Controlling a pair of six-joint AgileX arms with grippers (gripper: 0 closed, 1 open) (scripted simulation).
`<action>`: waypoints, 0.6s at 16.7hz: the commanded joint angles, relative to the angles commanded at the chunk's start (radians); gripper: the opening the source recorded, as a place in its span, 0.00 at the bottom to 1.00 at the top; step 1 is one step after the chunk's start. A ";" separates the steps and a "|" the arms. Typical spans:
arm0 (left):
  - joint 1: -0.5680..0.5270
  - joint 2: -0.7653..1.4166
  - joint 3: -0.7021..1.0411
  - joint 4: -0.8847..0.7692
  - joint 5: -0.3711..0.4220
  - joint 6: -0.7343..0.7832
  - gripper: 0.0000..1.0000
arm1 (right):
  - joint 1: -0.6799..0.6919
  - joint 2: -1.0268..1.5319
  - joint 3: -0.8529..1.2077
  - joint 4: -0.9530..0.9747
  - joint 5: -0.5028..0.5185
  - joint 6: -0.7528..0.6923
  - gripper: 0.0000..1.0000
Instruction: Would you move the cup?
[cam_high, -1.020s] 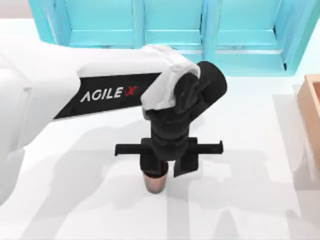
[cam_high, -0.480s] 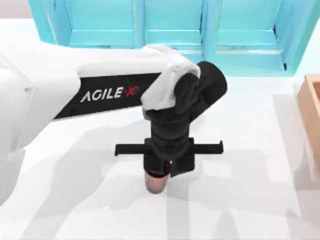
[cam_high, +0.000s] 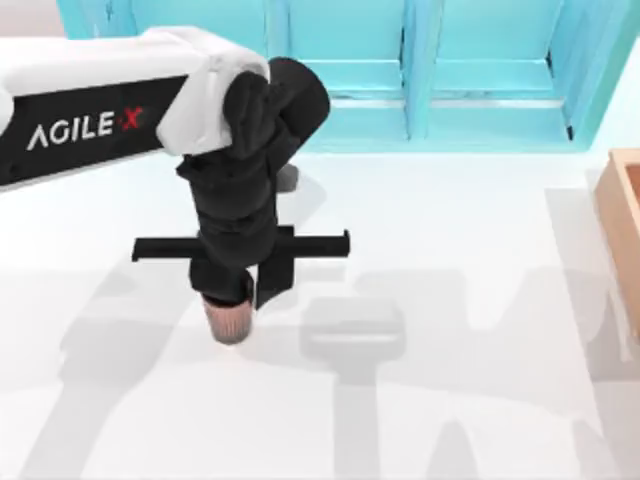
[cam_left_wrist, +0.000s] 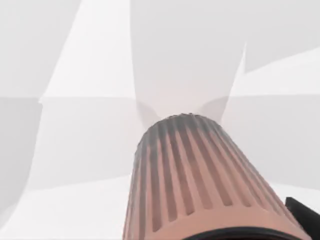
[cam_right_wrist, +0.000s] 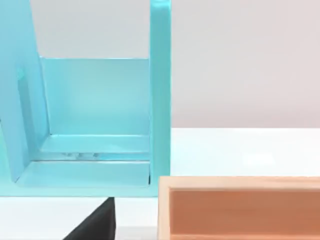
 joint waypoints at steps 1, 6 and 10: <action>0.071 -0.032 -0.025 -0.013 0.004 0.069 0.00 | 0.000 0.000 0.000 0.000 0.000 0.000 1.00; 0.461 -0.217 -0.169 -0.082 0.024 0.456 0.00 | 0.000 0.000 0.000 0.000 0.000 0.000 1.00; 0.650 -0.346 -0.250 -0.108 0.042 0.646 0.00 | 0.000 0.000 0.000 0.000 0.000 0.000 1.00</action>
